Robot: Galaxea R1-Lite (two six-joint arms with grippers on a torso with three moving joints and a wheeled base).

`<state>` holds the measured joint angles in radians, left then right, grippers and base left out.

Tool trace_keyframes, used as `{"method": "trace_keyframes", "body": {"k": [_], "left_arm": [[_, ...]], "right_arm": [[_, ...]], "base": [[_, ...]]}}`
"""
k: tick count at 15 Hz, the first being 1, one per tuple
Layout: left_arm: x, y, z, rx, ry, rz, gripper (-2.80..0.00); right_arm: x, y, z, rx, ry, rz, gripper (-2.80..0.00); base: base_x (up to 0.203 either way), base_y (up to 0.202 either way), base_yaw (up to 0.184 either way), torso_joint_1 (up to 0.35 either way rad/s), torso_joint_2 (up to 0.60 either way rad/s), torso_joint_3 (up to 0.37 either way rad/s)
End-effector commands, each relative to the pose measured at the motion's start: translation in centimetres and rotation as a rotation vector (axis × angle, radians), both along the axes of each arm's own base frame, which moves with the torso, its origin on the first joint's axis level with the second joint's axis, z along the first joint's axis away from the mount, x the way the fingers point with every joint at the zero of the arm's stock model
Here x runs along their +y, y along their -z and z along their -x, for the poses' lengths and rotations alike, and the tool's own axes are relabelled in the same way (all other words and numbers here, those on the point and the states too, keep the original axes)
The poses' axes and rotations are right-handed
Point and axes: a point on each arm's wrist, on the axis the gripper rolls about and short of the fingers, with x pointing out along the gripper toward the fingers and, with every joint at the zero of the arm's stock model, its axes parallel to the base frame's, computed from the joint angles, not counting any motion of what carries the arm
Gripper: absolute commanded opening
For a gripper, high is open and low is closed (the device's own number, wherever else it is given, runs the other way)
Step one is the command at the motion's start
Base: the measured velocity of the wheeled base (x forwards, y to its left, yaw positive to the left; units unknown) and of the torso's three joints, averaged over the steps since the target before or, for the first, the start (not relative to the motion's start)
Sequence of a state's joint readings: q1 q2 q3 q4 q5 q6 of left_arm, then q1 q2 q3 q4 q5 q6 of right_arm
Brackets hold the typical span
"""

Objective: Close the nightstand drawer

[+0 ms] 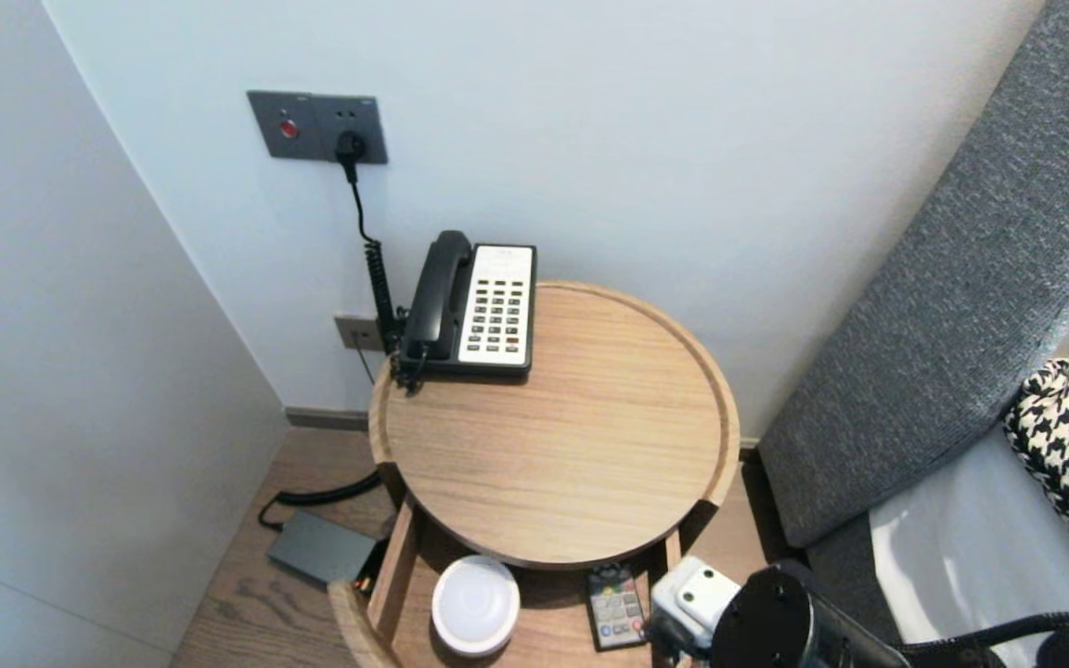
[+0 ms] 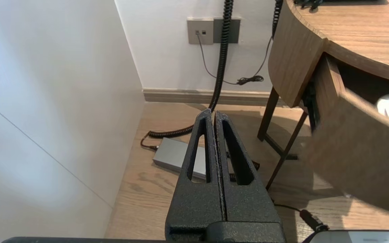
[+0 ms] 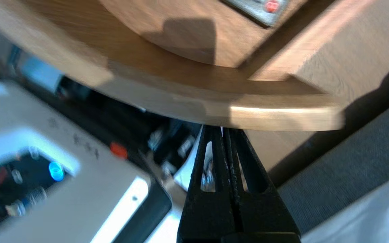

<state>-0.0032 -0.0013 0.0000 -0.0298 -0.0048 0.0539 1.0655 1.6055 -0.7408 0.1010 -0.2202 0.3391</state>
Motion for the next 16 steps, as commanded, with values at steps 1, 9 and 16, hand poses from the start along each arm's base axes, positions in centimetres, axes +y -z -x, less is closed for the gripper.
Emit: {"method": "trace_keyframes", "body": {"k": [1, 9, 16], "left_arm": [[0.0, 0.3, -0.1, 0.011, 0.000, 0.000, -2.80], [0.0, 0.3, -0.1, 0.011, 0.001, 0.000, -2.80], [0.0, 0.3, -0.1, 0.011, 0.000, 0.000, -2.80]], "right_arm": [[0.5, -0.1, -0.9, -0.005, 0.021, -0.007, -2.80], [1.4, -0.3, -4.0, -0.021, 0.095, -0.017, -2.80], [2.2, -0.1, -5.5, -0.034, 0.127, -0.011, -2.80]], "base": [[0.000, 0.000, 0.000, 0.000, 0.00, 0.000], [0.000, 0.000, 0.000, 0.000, 0.00, 0.000], [0.000, 0.000, 0.000, 0.000, 0.00, 0.000]]}}
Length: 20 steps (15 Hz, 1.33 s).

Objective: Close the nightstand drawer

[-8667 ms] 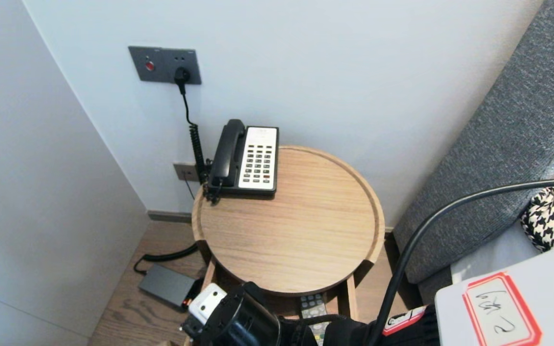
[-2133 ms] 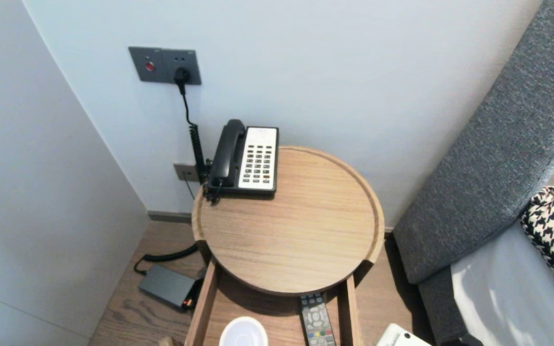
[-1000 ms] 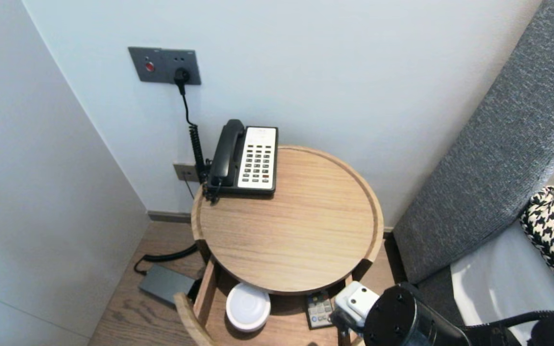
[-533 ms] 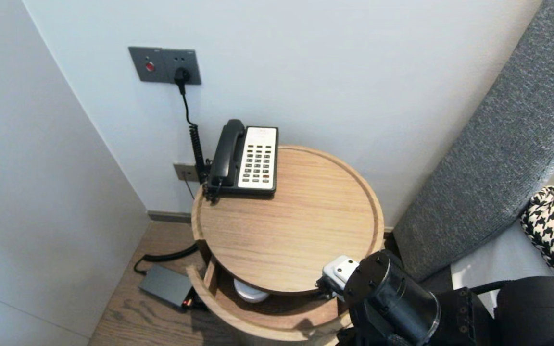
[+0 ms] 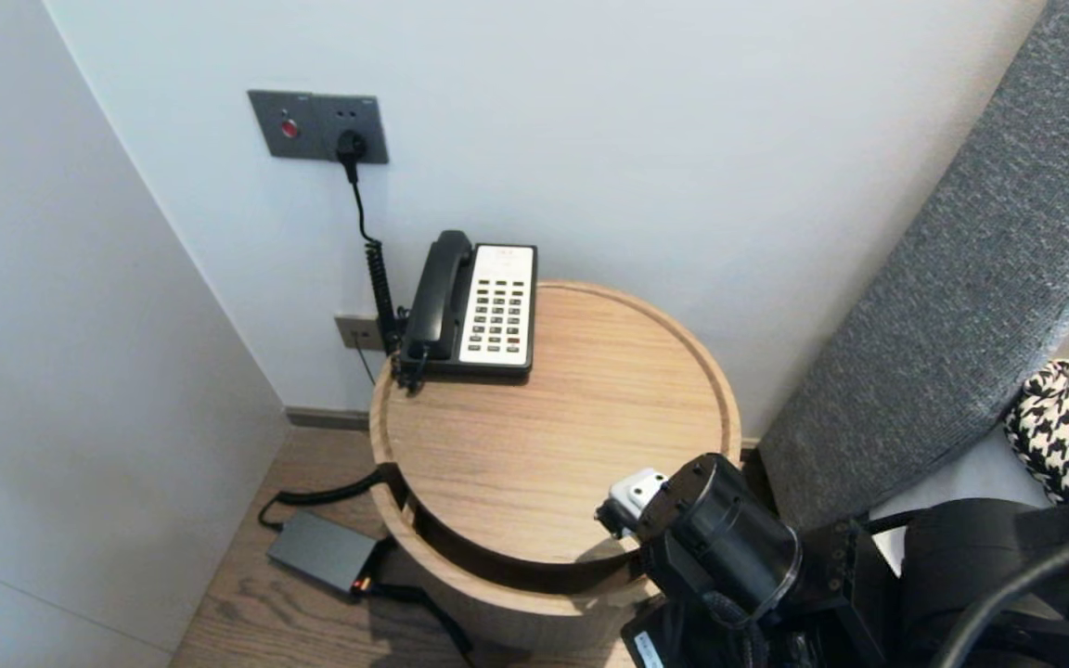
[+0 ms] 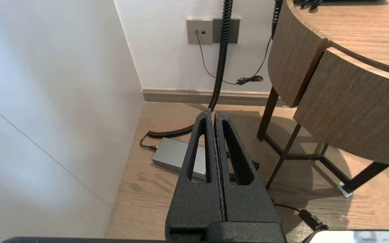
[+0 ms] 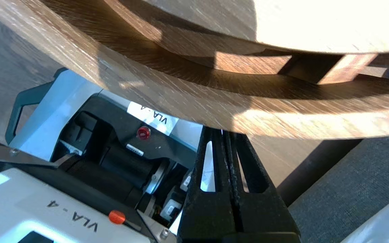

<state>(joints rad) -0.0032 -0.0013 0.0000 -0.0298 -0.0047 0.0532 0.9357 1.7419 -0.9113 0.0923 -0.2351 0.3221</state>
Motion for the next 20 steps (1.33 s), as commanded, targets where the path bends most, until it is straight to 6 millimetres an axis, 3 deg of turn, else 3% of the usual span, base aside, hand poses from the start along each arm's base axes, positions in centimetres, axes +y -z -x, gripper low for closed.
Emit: {"method": "trace_keyframes", "body": {"k": [1, 12, 17, 20], "left_arm": [[0.0, 0.3, -0.1, 0.011, 0.001, -0.001, -2.80], [0.0, 0.3, -0.1, 0.011, 0.000, -0.001, -2.80], [0.0, 0.3, -0.1, 0.011, 0.001, -0.001, -2.80], [0.0, 0.3, -0.1, 0.011, 0.000, -0.001, -2.80]], "right_arm": [[0.3, 0.3, -0.2, 0.000, 0.003, 0.003, -2.80], [0.9, 0.5, -0.8, -0.053, 0.035, -0.016, -2.80], [-0.2, 1.5, 0.3, -0.021, 0.033, 0.022, -2.80], [-1.9, 2.0, 1.1, -0.006, 0.045, 0.045, -2.80]], "base": [[0.000, 0.000, 0.000, 0.000, 0.00, 0.000], [0.000, 0.000, 0.000, 0.000, 0.00, 0.000], [0.000, 0.000, 0.000, 0.000, 0.00, 0.000], [0.000, 0.000, 0.000, 0.000, 0.00, 0.000]]}}
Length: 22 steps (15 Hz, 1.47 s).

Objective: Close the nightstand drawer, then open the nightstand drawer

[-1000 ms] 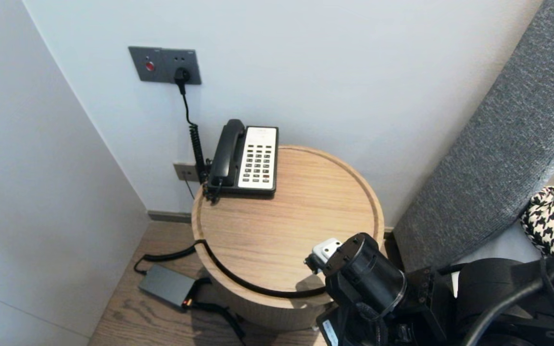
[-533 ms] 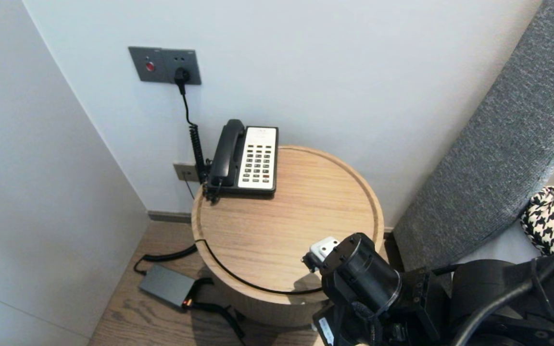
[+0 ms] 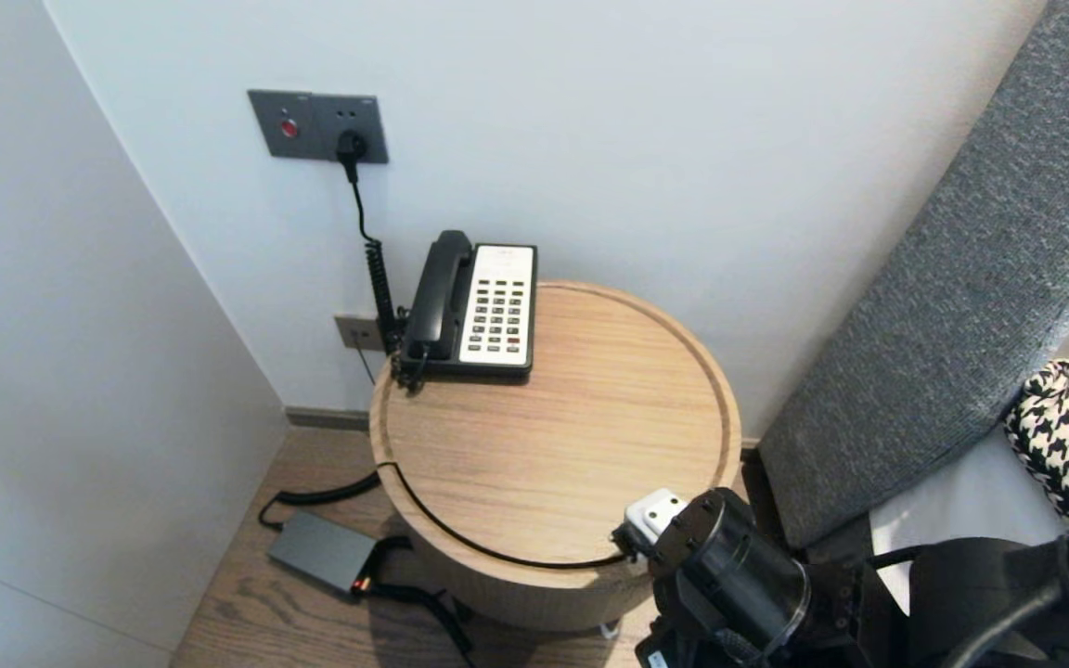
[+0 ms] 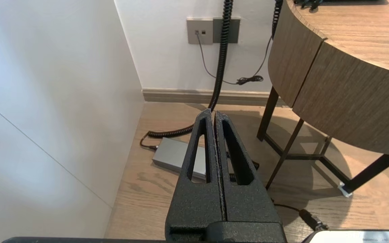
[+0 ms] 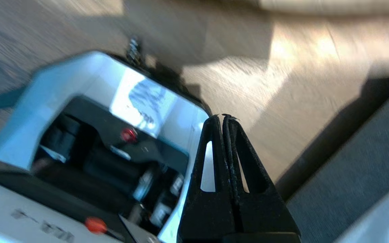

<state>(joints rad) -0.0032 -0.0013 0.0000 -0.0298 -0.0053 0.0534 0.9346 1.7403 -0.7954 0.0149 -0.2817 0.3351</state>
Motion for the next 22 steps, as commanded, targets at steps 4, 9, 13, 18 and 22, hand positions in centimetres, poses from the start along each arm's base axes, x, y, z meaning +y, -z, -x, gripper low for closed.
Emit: {"method": "trace_keyframes", "body": {"k": [4, 9, 13, 18, 22], "left_arm": [[0.0, 0.3, -0.1, 0.011, 0.001, 0.000, -2.80], [0.0, 0.3, -0.1, 0.011, 0.001, 0.000, -2.80], [0.0, 0.3, -0.1, 0.011, -0.001, 0.000, -2.80], [0.0, 0.3, -0.1, 0.011, 0.000, 0.000, -2.80], [0.0, 0.3, -0.1, 0.011, -0.001, 0.000, -2.80]], "right_arm": [[-5.1, 0.0, -0.8, 0.004, 0.142, 0.015, -2.80], [-11.7, -1.0, -2.6, -0.046, 0.308, 0.012, -2.80], [-16.6, -4.2, -1.0, -0.187, 0.405, -0.070, -2.80], [-18.9, -6.2, 5.6, -0.367, 0.418, -0.161, -2.80], [-20.5, -4.6, 11.2, -0.386, 0.433, -0.172, -2.80]], "base": [[0.000, 0.000, 0.000, 0.000, 0.00, 0.000], [0.000, 0.000, 0.000, 0.000, 0.00, 0.000], [0.000, 0.000, 0.000, 0.000, 0.00, 0.000], [0.000, 0.000, 0.000, 0.000, 0.00, 0.000], [0.000, 0.000, 0.000, 0.000, 0.00, 0.000]]}}
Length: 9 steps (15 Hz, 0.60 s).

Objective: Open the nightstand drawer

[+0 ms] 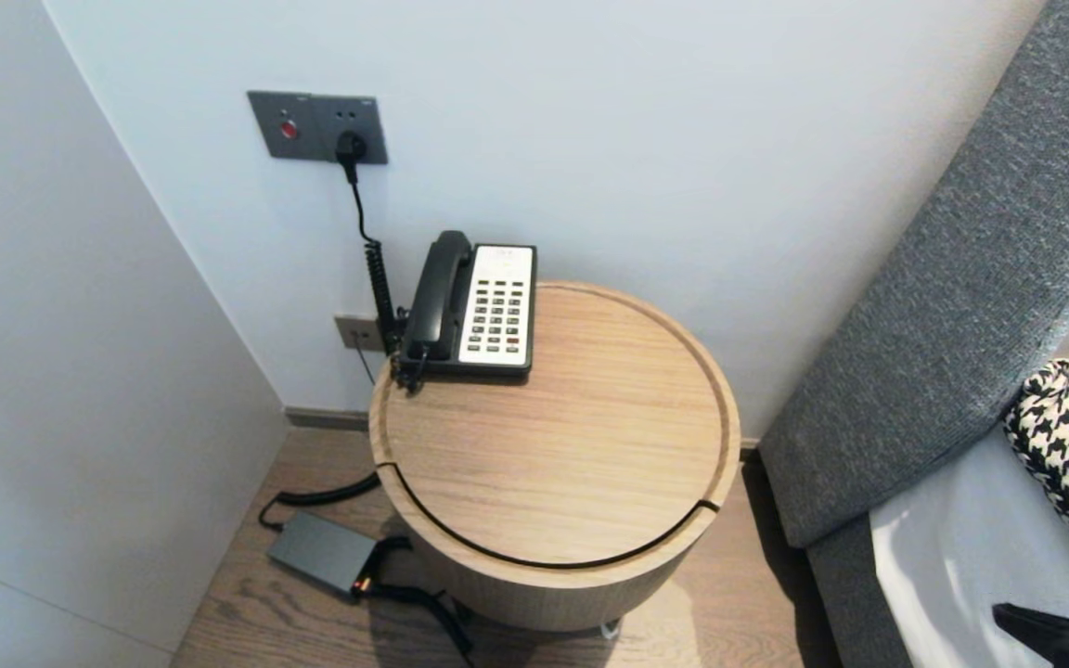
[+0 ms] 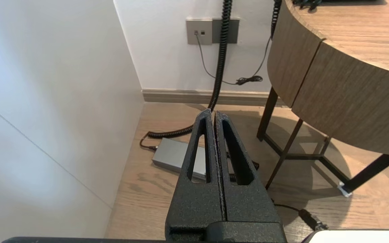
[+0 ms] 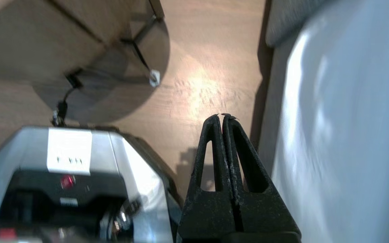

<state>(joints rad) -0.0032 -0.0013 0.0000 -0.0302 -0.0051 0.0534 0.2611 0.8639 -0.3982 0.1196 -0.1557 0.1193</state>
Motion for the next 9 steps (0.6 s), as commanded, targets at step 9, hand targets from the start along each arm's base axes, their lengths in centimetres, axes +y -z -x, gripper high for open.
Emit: {"method": "trace_keyframes", "body": {"k": [9], "left_arm": [[0.0, 0.3, -0.1, 0.012, 0.001, 0.000, -2.80]], "right_arm": [[-2.2, 5.7, 8.4, -0.154, 0.208, 0.005, -2.80]], "base": [[0.000, 0.000, 0.000, 0.000, 0.00, 0.000]]}}
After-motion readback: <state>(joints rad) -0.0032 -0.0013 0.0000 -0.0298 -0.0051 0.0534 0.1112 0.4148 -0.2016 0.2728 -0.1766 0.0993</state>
